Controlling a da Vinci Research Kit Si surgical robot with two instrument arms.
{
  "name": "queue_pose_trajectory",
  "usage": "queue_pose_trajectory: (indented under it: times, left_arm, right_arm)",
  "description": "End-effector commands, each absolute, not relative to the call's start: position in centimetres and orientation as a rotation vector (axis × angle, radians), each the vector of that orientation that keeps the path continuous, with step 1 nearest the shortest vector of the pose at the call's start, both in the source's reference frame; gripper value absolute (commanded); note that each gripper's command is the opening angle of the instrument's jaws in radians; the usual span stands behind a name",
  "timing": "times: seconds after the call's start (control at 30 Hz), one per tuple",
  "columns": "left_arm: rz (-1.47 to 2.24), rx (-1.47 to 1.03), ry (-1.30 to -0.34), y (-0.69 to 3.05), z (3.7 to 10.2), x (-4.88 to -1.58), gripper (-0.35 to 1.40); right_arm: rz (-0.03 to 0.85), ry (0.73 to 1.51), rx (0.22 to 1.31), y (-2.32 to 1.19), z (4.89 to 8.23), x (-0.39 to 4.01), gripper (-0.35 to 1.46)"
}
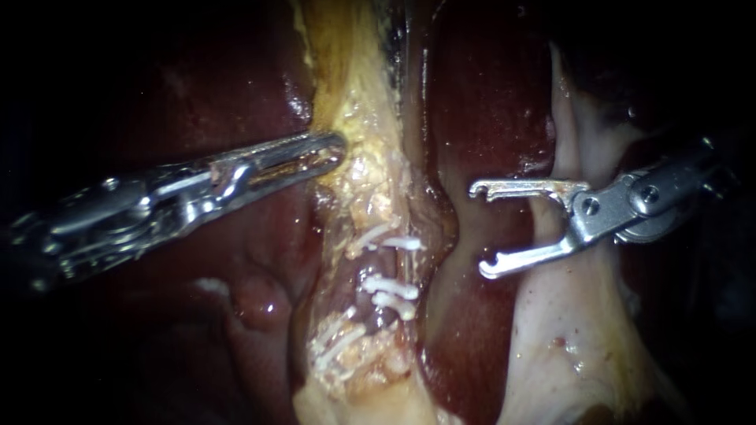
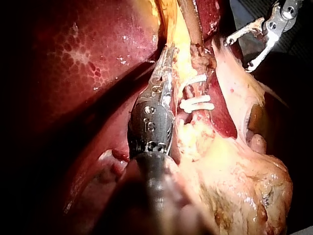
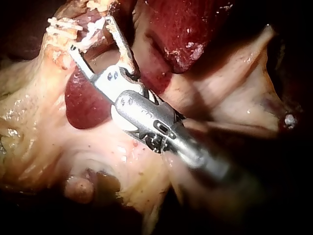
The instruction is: Going back third clip right tube
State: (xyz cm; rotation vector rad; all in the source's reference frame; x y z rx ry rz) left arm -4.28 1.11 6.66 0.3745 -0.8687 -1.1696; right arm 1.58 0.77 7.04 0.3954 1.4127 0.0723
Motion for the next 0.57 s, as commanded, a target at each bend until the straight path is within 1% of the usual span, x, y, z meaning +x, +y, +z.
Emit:
queue_pose_trajectory:
  times: [0.03,0.57]
  left_arm:
    - [-1.169,0.375,-0.868,1.1,6.67,-4.29,-0.35]
    - [-1.166,0.377,-0.869,1.07,6.63,-4.25,-0.35]
  right_arm:
    - [0.074,1.413,0.396,0.77,7.04,1.59,0.6]
    - [0.075,1.41,0.398,0.78,6.99,1.59,0.6]
